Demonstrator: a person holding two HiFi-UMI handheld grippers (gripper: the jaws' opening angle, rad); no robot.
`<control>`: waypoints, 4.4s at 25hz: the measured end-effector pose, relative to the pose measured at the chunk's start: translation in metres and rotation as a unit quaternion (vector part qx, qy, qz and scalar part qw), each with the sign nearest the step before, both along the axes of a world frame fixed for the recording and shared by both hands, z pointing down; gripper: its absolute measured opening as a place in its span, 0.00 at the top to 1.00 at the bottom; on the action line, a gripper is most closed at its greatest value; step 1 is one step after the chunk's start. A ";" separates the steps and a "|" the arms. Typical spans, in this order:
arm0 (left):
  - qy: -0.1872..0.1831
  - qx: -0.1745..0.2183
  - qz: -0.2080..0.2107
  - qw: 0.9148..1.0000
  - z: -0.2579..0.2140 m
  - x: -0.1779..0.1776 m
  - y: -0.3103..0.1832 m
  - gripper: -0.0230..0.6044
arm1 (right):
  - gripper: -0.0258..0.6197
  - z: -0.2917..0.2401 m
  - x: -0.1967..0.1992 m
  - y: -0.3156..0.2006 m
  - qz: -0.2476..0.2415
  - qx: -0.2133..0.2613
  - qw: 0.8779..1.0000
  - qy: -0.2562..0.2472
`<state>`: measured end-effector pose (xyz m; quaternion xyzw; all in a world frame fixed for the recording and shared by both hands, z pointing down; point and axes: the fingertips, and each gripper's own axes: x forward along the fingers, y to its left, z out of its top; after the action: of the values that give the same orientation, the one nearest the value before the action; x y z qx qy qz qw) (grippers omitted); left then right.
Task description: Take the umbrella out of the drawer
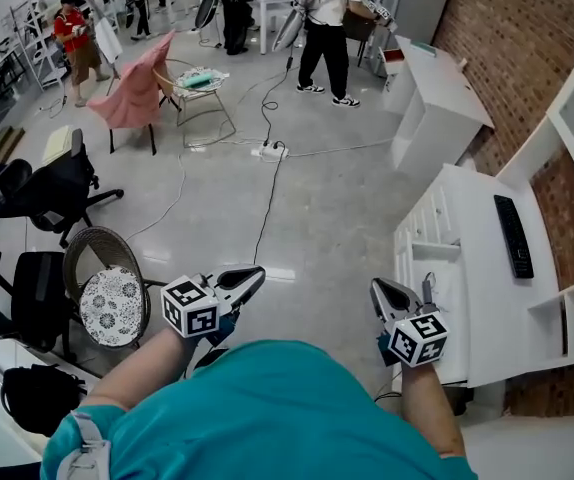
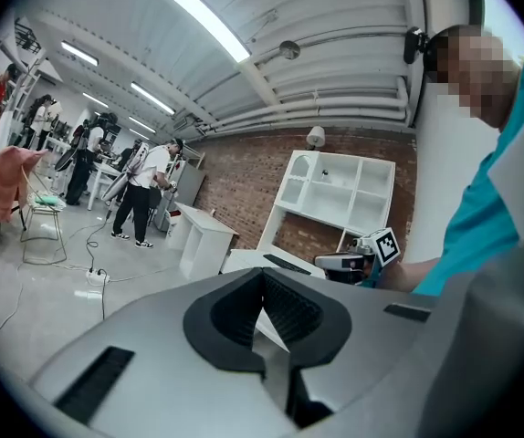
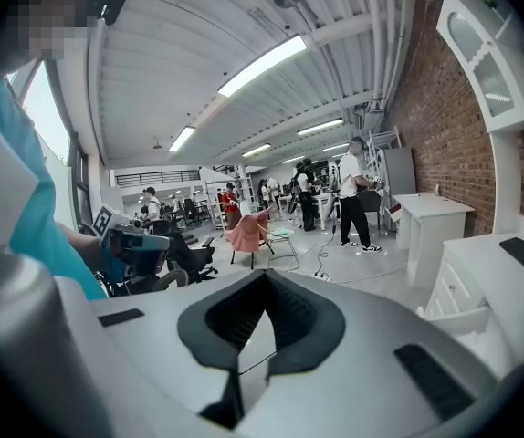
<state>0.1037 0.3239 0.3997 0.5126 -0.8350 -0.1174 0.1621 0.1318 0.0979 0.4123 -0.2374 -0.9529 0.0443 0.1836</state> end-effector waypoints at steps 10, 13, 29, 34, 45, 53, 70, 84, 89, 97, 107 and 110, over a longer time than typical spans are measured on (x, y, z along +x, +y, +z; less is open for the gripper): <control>0.015 0.010 -0.001 1.000 0.023 -0.063 0.029 0.94 | 0.93 0.015 -0.063 0.026 -0.004 0.004 1.000 0.007; 0.013 0.010 0.007 1.000 0.030 -0.105 0.050 0.94 | 0.93 0.012 -0.105 0.046 -0.002 0.008 1.000 -0.002; 0.017 0.015 0.045 0.999 0.016 -0.310 0.153 0.94 | 0.93 -0.020 -0.315 0.167 0.002 0.008 1.000 -0.003; 0.023 0.015 0.041 0.999 0.021 -0.344 0.161 0.94 | 0.93 -0.018 -0.352 0.173 -0.003 0.007 1.000 0.005; 0.025 -0.002 0.017 1.000 0.028 -0.376 0.129 0.94 | 0.93 0.005 -0.388 0.129 -0.020 -0.008 0.999 0.025; 0.030 0.005 -0.071 0.997 0.031 -0.382 0.046 0.94 | 0.93 0.020 -0.408 0.038 -0.088 -0.019 0.995 0.033; 0.044 0.007 -0.082 0.996 0.032 -0.392 0.036 0.94 | 0.93 0.017 -0.411 0.006 -0.066 -0.028 0.997 0.016; 0.013 -0.028 0.077 0.997 0.018 -0.400 -0.087 0.94 | 0.93 0.018 -0.346 -0.096 0.073 -0.042 0.996 -0.002; 0.009 -0.041 0.167 0.985 0.022 -0.384 -0.161 0.90 | 0.93 0.031 -0.299 -0.144 0.141 -0.053 0.989 0.001; -0.016 -0.090 0.315 0.945 0.041 -0.337 -0.283 0.70 | 0.93 0.053 -0.211 -0.217 0.257 -0.073 0.964 0.005; -0.058 -0.141 0.499 0.853 0.074 -0.234 -0.427 0.64 | 0.93 0.092 -0.083 -0.296 0.408 -0.101 0.907 0.008; -0.084 -0.155 0.547 0.818 0.088 -0.197 -0.466 0.63 | 0.93 0.103 -0.046 -0.318 0.442 -0.105 0.891 0.007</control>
<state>-0.0929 -0.1420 0.4872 0.8612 -0.4343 0.1653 0.2060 0.0861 -0.2203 0.5150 0.1912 -0.9477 0.2223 0.1257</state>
